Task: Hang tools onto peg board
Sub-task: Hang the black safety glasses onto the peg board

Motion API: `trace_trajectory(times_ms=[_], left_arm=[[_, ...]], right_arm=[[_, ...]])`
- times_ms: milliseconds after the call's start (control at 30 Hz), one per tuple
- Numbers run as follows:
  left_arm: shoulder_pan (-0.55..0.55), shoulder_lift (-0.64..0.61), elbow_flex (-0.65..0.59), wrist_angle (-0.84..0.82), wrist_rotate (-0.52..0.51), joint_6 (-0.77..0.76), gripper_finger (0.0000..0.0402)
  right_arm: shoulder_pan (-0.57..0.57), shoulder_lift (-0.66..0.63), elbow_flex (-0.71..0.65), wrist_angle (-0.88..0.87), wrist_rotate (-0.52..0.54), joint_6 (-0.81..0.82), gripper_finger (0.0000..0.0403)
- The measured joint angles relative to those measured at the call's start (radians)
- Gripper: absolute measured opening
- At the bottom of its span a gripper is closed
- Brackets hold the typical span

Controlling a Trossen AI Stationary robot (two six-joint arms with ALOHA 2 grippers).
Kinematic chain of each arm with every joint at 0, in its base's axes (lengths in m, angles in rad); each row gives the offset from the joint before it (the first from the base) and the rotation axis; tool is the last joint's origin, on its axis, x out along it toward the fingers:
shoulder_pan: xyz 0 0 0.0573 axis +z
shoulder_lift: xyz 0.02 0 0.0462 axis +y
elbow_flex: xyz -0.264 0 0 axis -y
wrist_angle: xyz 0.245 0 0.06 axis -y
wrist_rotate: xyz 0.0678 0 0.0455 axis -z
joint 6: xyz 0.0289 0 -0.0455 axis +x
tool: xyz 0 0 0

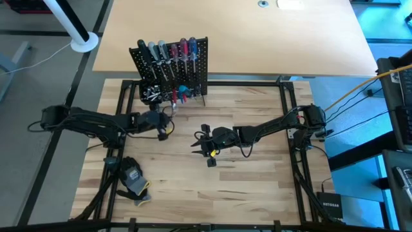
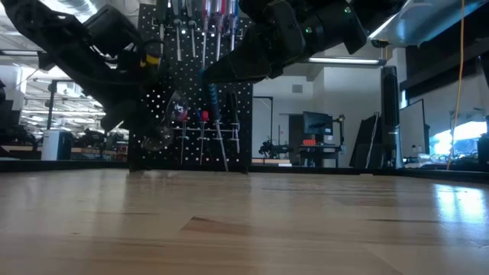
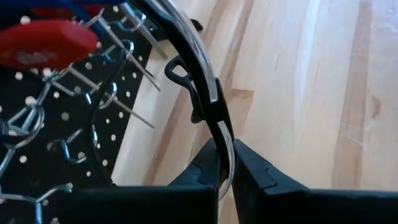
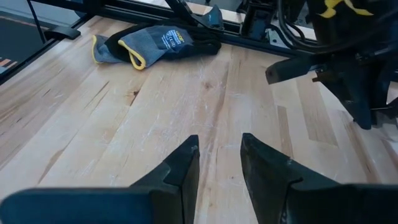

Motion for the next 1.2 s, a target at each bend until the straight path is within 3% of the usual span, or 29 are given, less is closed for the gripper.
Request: trace_trajectory(times_ms=[333,1000,1200], left_arm=[[0.037,0.000,-0.079,0.172,0.077,-0.030,0.0006],[0.104,0.000,-0.141,0.266,0.148,-0.065,0.0006],[0.139,0.055,-0.141,0.287,0.199,-0.077,0.0006]], right_arm=[[0.000,0.000,0.000,0.000,-0.045,0.011,0.0117],[0.000,0.000,0.000,0.003,-0.045,0.011,0.0117],[0.000,0.000,0.000,0.004,-0.045,0.011,0.0117]])
